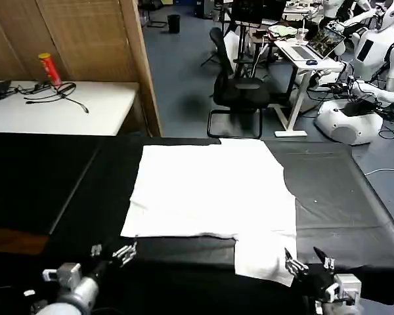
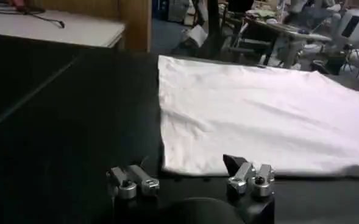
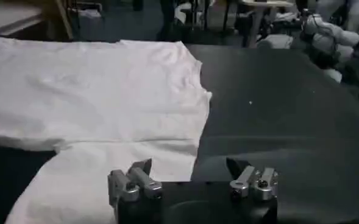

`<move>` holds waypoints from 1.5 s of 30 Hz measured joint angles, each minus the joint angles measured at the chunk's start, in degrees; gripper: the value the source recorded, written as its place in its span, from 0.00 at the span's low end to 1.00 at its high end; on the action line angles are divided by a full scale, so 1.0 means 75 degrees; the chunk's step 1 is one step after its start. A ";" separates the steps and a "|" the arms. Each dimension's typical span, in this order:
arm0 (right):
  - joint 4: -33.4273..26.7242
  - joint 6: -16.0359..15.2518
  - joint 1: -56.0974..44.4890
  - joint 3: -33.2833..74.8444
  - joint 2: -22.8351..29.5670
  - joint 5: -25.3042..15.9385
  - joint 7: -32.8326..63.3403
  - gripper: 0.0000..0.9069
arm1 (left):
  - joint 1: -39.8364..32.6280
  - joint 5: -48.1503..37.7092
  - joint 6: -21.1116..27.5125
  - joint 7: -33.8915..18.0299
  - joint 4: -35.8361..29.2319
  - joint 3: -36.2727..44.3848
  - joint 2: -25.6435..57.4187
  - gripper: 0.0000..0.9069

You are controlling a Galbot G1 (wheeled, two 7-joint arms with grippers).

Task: Fold and organize the clothes.

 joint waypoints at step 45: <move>0.0538 0.1057 0.0621 0.0505 -0.0339 0.1649 0.0077 0.00 | 0.1451 0.0361 -0.0553 -0.0469 -0.1159 -0.0506 -0.0519 0.00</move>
